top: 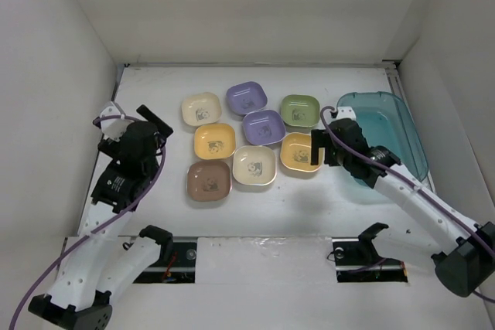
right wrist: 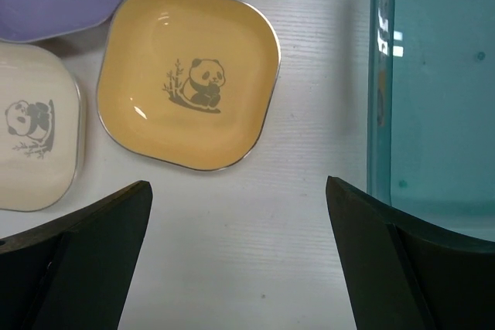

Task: Place the plates into the plastic bin on the countertop

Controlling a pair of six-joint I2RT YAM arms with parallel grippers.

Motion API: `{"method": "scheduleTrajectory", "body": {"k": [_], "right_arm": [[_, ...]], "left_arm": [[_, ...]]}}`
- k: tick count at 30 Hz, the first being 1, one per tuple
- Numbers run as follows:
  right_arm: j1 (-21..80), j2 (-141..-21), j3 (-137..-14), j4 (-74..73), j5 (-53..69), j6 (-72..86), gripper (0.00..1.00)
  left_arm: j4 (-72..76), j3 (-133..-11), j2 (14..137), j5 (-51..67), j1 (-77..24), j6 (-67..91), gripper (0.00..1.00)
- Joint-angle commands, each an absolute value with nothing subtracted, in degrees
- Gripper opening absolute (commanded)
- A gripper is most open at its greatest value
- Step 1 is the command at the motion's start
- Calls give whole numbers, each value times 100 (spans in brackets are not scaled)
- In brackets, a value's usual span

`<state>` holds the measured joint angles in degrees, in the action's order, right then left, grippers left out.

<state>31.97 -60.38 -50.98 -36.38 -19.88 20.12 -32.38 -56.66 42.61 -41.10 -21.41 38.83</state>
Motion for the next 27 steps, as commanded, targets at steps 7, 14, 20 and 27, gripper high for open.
{"method": "scheduleTrajectory", "body": {"k": [7,14,20,27], "right_arm": [[3217,-7065,-4852,-2445,-1934,2293,100],[3050,-7734,-4580,-1986,-1986,2610,99],[2751,-7988,-4202,-1539,-1670,2681,91],[2566,-8068,-4254,-1538,-1503,2847,77]], "left_arm": [[-3103,-5713,4324,-4043,-2153,3735,100],[-3050,-5713,4324,-3929,-2153,3683,100],[-3050,-5713,4324,-3867,-2153,3683,100],[-2997,-5713,4324,-3814,-2153,3630,100]]}}
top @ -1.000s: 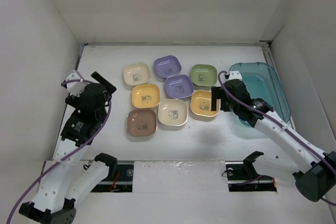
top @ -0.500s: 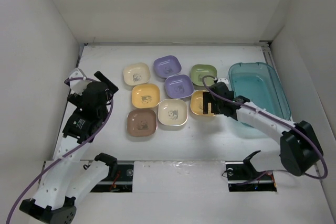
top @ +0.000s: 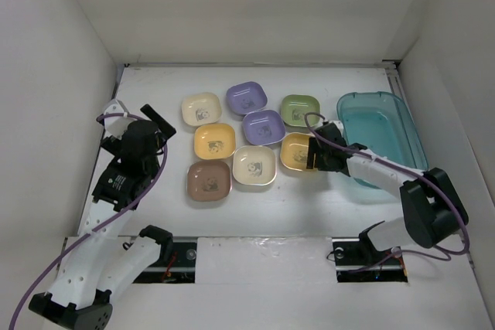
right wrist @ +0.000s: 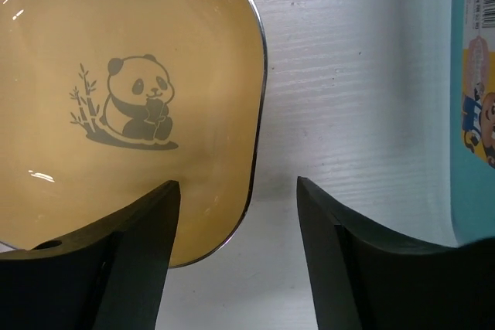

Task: Place the plates into the plastic bin on the countertop

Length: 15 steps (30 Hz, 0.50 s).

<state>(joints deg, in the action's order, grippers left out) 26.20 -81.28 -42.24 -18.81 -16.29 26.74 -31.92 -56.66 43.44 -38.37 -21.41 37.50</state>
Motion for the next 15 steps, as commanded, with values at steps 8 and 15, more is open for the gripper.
{"method": "scheduleTrajectory", "body": {"k": [8,15], "right_arm": [[2566,-7963,-4201,-1591,-1573,2953,40],[2566,-7954,-4201,-1713,-1635,3005,0]], "left_arm": [[-2997,-5713,4324,-3814,-2153,3630,100],[-2997,-5713,4271,-3762,-2153,3630,100]]}}
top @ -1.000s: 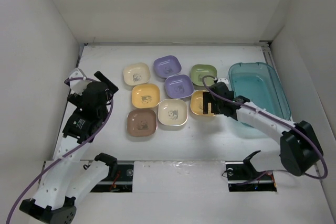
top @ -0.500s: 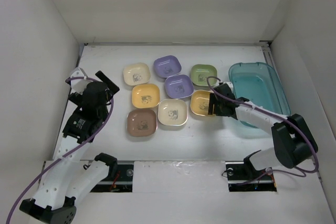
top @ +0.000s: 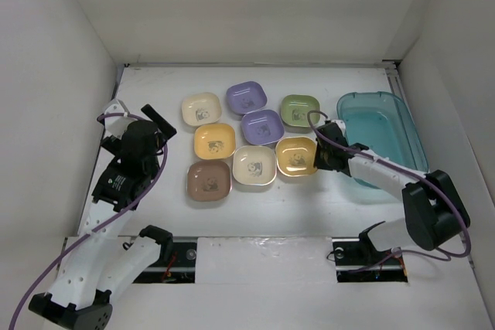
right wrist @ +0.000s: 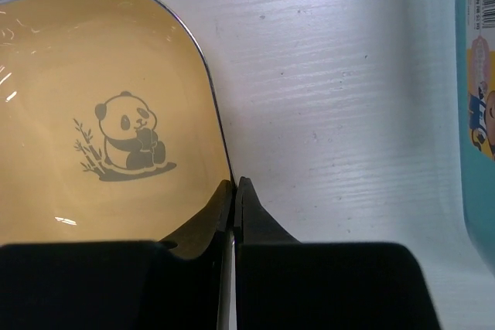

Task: Place the plates into the plastic bin on the countertop

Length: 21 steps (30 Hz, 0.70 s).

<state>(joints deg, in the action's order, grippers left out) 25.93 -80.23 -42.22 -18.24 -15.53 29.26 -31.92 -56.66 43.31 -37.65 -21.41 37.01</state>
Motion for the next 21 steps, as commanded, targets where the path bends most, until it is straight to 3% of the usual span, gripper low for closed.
{"method": "scheduleTrajectory", "body": {"k": [1,9,14,21], "right_arm": [[2566,-8015,-4201,-1714,-1635,3006,0],[2566,-7568,-4253,-2205,-2117,3330,0],[2619,-6558,-4491,-2618,-2338,3367,0],[2286,-6047,-5475,-3119,-2452,2972,0]], "left_arm": [[-2997,-5713,4271,-3762,-2153,3630,100],[-2997,-5713,4271,-3762,-2153,3630,100],[-2997,-5713,4324,-3762,-2153,3630,100],[-2997,-5713,4324,-3762,-2153,3630,100]]}}
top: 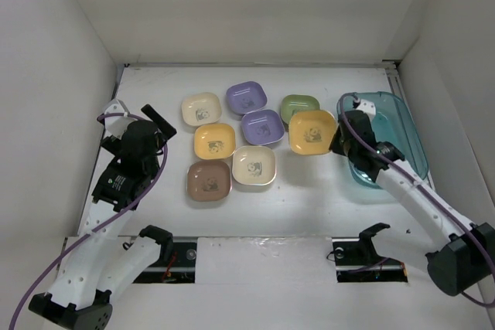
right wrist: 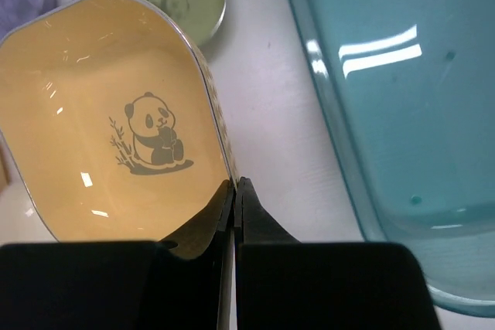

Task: Place the plates into the plastic bin on the countertop

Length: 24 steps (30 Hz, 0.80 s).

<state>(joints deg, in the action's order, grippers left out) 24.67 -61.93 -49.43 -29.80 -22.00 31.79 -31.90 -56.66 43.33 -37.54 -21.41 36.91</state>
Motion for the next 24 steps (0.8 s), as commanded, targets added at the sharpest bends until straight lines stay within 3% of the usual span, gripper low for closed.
{"method": "scheduleTrajectory", "body": {"k": [1,6,12,20,23,24], "right_arm": [[2068,-6047,-5580,-3120,-2539,2971,0],[811,-6362,-5827,-2955,-2453,2830,0],[-990,-7003,-5695,-1918,-1390,2830,0],[-1415,-8285,-5844,-1354,-967,2953,0],[-1485,-8613,-6029,-1354,-967,2953,18],[-1485,-8613,-6029,-1354,-967,2953,55]], "left_arm": [[-2997,-5713,4324,-3762,-2153,3630,100],[-2997,-5713,4324,-3709,-2153,3569,100],[-2944,-5713,4377,-3604,-2153,3568,100],[-2892,-5660,4377,-3498,-2153,3516,100],[-2892,-5660,4430,-3445,-2153,3463,100],[-2892,-5660,4430,-3445,-2153,3463,100]]}}
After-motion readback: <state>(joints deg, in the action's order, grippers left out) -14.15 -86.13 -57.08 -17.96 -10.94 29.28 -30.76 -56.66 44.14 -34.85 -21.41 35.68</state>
